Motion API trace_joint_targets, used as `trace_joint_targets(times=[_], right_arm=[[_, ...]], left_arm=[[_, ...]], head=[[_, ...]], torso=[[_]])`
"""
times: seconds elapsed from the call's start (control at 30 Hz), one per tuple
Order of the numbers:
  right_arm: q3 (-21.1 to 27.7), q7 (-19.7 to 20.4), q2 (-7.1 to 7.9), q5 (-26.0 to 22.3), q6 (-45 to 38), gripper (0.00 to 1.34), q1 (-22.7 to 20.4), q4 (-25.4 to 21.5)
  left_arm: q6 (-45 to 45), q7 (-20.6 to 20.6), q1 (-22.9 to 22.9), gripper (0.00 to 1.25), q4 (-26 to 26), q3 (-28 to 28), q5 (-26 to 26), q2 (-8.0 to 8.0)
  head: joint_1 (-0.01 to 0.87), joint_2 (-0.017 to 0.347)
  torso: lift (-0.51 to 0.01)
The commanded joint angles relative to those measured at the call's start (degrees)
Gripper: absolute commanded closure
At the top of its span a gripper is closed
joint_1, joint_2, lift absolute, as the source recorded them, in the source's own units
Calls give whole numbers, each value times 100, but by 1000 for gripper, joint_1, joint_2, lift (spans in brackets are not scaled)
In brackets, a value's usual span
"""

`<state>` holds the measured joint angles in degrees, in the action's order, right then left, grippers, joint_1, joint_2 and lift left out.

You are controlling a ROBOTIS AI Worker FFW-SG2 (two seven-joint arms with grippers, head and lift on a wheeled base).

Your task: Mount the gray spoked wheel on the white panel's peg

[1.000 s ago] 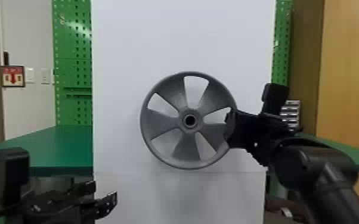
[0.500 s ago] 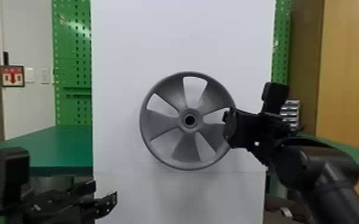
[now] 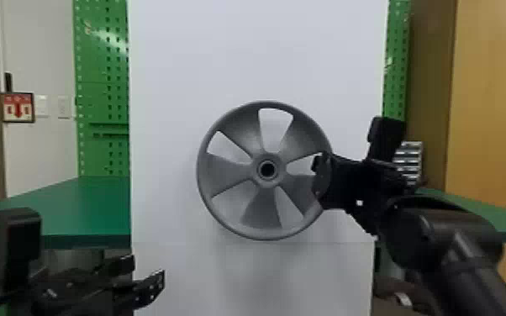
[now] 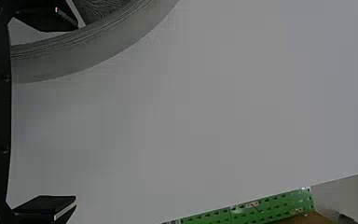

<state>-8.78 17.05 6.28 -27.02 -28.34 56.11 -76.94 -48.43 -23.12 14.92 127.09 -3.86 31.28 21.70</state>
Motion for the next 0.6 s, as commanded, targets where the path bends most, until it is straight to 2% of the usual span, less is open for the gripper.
trace_joint_targets(times=[0.0, 0.23, 0.57], right_arm=[[-27, 9, -30, -5, 22, -1, -39, -49], [-133, 114, -65, -76, -5, -1, -188, -418], [-203, 545, -188, -146, -216, -1, -742, -1517]], left_arm=[[0, 0, -6, 509, 0, -9, 0, -8], [0, 0, -24, 507, 0, -27, 0, -8], [0, 0, -59, 507, 0, -80, 18, -61]], head=[[92, -8], [94, -8], [94, -8]], torso=[[-481], [-481], [-481]])
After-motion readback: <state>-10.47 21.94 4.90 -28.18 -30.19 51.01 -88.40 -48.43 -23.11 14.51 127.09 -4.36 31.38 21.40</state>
